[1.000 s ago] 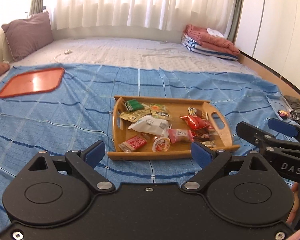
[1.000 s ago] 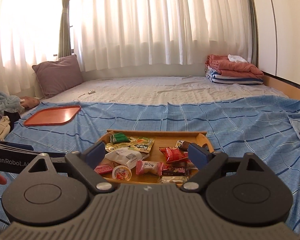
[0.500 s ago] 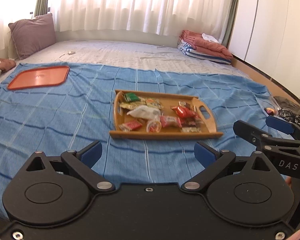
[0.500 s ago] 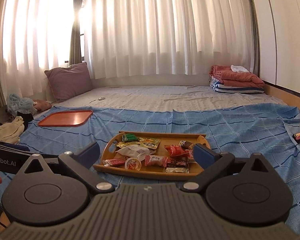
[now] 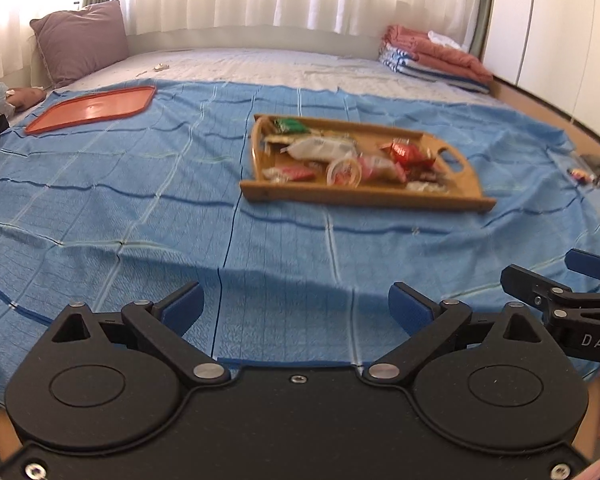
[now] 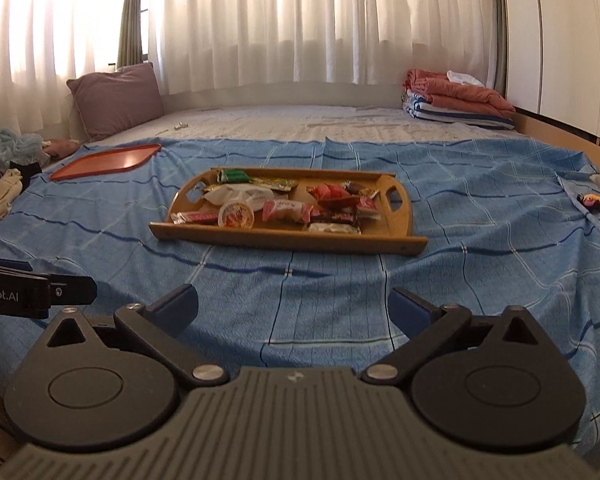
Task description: Organize snacks
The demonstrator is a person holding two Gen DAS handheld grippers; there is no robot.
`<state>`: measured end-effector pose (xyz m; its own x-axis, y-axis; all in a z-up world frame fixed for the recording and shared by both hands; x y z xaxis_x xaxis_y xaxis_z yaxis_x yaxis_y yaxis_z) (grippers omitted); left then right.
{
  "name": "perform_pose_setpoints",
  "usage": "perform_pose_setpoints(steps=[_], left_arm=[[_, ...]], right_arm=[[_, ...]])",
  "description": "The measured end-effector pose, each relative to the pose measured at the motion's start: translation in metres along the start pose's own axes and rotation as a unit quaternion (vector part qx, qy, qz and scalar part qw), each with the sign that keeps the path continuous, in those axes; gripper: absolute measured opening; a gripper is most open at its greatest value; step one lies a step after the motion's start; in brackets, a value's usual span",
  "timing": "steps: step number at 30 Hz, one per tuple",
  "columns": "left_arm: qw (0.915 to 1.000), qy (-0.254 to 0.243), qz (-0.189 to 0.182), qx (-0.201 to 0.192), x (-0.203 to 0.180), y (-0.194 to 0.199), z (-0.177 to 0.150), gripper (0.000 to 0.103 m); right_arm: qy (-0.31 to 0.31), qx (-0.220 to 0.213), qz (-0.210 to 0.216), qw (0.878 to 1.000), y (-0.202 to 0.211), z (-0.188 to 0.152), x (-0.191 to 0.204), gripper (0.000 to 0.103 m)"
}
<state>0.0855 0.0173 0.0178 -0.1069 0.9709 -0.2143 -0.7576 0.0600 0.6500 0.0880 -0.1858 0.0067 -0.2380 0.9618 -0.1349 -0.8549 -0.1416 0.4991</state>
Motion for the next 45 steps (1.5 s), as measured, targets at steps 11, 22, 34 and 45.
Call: perform_pose_setpoints(steps=[11,22,34,45], left_arm=[[0.9994,-0.02,0.027,0.01,0.009,-0.062,-0.022,0.099],[0.9988,-0.039,0.024,0.014,0.006,-0.09,-0.032,0.103],[0.9987,-0.035,0.028,0.024,0.005,-0.095,-0.031,0.103],[0.9987,-0.041,0.029,0.013,0.004,-0.095,-0.033,0.103]], right_arm=[[0.008,0.062,-0.007,0.998,-0.054,-0.042,0.002,0.103],[0.007,0.091,-0.006,0.996,-0.082,-0.058,0.004,0.103],[0.002,0.079,-0.006,0.997,-0.082,-0.061,0.005,0.103],[-0.002,0.069,-0.006,0.998,-0.081,-0.061,0.004,0.103]])
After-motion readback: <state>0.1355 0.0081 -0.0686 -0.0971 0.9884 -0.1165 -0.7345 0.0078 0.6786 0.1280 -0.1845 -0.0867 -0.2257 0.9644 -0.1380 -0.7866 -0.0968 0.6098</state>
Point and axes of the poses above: each gripper's, at about its wrist camera, not at the fingertips, and y roughly against the way its jaws point, x to its left, z to its top, the point moved 9 cm from there along -y, roughly the way its jaws point, and after that the axes turned 12 degrees about y, right-handed, at the moved point
